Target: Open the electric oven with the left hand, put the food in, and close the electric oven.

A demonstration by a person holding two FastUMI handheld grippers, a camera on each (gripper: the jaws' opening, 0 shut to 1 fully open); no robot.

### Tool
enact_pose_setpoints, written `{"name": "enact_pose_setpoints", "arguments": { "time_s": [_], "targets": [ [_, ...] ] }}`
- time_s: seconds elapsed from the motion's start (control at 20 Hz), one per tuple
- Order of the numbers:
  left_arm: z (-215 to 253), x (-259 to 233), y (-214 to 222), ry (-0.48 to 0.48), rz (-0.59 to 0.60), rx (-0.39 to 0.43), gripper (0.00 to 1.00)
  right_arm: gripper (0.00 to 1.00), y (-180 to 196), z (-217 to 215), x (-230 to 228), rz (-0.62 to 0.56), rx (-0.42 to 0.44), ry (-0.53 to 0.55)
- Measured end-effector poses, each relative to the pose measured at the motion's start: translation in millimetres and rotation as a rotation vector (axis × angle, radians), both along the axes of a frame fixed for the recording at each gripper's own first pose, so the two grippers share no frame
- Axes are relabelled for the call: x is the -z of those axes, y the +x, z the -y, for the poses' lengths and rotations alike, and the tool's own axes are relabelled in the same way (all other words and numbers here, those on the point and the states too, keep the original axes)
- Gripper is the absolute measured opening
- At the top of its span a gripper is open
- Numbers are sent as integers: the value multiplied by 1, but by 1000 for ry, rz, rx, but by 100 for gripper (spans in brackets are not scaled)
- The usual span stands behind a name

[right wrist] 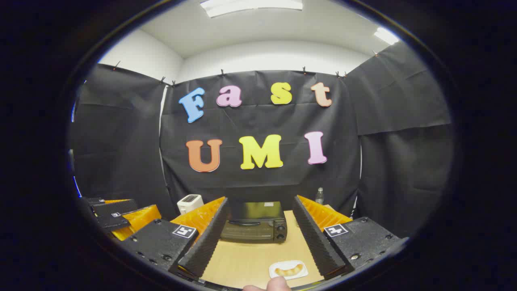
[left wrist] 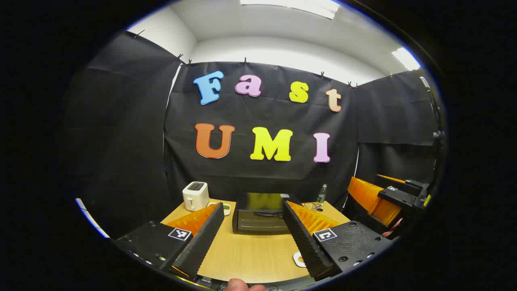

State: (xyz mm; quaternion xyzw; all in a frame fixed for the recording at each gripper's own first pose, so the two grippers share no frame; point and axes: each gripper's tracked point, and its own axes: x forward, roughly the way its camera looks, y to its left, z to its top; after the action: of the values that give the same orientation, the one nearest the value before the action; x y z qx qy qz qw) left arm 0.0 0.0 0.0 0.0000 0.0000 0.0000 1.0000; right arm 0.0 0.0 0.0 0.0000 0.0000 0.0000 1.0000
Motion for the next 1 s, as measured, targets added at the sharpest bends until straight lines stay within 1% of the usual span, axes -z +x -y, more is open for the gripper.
{"name": "enact_pose_setpoints", "arguments": {
  "time_s": [0.15, 0.3, 0.5, 0.55, 0.65, 1.0],
  "targets": [
    [0, -2, 2, -2, 6, -3, 94, 97, 1, -1, 0, 4, 0, 0],
    [-2, 0, 2, -8, -4, -3, 94, 97, 3, -5, -2, 7, -22, -1],
    [-5, -2, 1, -7, 4, -10, 94, 97, 3, -3, -1, -1, -20, 0],
    [-6, -4, 1, -2, 8, -15, 94, 100, 3, -3, -1, -1, -19, -1],
    [-7, -3, 1, 6, 10, -20, 94, 97, 4, 0, 1, -4, -15, -8],
    [-6, -5, 1, 0, 13, -28, 94, 97, 5, 6, -1, -2, -2, 2]
  ]
}}
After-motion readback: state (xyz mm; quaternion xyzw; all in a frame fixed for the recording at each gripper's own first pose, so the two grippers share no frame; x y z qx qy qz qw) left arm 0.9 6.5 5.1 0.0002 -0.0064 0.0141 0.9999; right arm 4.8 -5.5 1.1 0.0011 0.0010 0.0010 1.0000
